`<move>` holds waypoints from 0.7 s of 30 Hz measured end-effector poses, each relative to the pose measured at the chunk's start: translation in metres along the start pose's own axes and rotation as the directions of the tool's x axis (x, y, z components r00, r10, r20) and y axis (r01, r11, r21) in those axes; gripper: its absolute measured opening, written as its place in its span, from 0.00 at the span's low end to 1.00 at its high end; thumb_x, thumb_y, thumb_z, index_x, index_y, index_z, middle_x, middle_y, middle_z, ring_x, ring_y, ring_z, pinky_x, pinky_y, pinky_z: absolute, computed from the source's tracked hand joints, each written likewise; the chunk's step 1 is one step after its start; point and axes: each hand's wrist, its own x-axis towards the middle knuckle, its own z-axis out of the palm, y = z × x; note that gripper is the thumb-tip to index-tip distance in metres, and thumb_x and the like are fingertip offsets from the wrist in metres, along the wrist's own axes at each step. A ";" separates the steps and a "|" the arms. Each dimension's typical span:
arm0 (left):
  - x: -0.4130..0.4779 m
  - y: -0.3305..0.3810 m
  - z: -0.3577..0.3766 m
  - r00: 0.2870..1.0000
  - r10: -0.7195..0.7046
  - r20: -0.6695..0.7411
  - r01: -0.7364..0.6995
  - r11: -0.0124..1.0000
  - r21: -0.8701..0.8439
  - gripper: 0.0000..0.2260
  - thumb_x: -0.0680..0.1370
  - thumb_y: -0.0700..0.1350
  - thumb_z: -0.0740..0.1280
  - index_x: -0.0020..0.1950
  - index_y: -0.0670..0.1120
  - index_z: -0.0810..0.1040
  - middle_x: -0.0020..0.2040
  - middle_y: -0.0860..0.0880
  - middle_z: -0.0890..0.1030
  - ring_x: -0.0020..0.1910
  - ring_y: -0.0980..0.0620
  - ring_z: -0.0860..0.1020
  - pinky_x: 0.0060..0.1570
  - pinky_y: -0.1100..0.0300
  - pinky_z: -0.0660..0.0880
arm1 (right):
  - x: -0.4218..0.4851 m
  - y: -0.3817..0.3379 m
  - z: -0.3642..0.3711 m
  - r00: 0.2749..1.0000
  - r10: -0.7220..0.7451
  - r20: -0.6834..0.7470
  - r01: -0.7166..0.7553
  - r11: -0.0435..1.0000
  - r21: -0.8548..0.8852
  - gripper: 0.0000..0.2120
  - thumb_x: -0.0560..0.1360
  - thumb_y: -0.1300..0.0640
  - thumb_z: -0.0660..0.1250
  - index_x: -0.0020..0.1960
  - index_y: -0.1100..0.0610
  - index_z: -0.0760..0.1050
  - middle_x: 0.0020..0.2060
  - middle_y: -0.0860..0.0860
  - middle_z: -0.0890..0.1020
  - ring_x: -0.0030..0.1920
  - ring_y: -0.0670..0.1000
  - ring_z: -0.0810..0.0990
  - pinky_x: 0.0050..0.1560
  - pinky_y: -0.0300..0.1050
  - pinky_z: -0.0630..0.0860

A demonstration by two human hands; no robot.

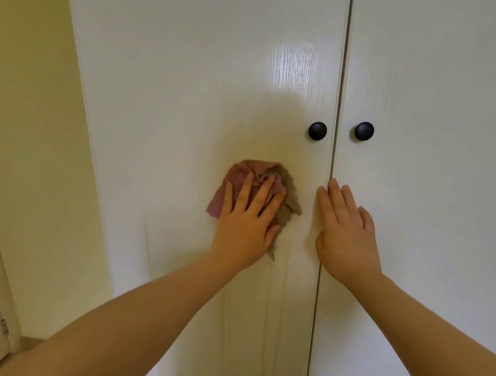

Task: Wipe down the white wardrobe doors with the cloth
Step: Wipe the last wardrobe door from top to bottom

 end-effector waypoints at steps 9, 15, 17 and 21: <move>-0.045 0.001 0.008 0.976 0.218 0.017 -0.218 0.975 0.033 0.24 0.77 0.56 0.58 0.72 0.50 0.66 0.70 0.48 0.71 0.70 0.42 0.64 0.70 0.43 0.56 | 0.002 0.008 -0.021 0.976 -0.034 0.217 0.047 0.997 -0.058 0.33 0.78 0.60 0.49 0.74 0.53 0.30 0.67 0.47 0.26 0.74 0.50 0.33 0.72 0.53 0.39; -0.026 0.026 0.015 0.995 0.095 0.011 -0.094 0.995 -0.022 0.24 0.77 0.54 0.57 0.73 0.49 0.63 0.72 0.46 0.65 0.70 0.38 0.61 0.70 0.38 0.52 | -0.001 -0.001 -0.019 0.974 0.008 0.227 -0.008 1.000 -0.001 0.33 0.78 0.59 0.49 0.73 0.54 0.30 0.64 0.48 0.25 0.73 0.52 0.31 0.72 0.53 0.37; -0.062 0.026 0.024 0.954 0.288 0.080 -0.289 0.957 -0.004 0.25 0.77 0.53 0.56 0.73 0.49 0.62 0.71 0.48 0.65 0.70 0.40 0.62 0.71 0.40 0.50 | 0.000 0.001 -0.019 0.976 -0.001 0.217 0.002 1.000 -0.004 0.34 0.78 0.60 0.49 0.73 0.54 0.29 0.64 0.48 0.24 0.73 0.52 0.31 0.72 0.53 0.36; -0.087 0.007 0.022 0.832 0.512 0.214 -0.530 0.847 0.035 0.25 0.75 0.53 0.55 0.72 0.50 0.62 0.69 0.53 0.72 0.69 0.45 0.64 0.73 0.44 0.46 | -0.002 0.007 -0.018 0.976 -0.001 0.218 -0.001 1.000 0.007 0.34 0.76 0.63 0.49 0.74 0.54 0.30 0.65 0.47 0.25 0.70 0.47 0.28 0.72 0.53 0.36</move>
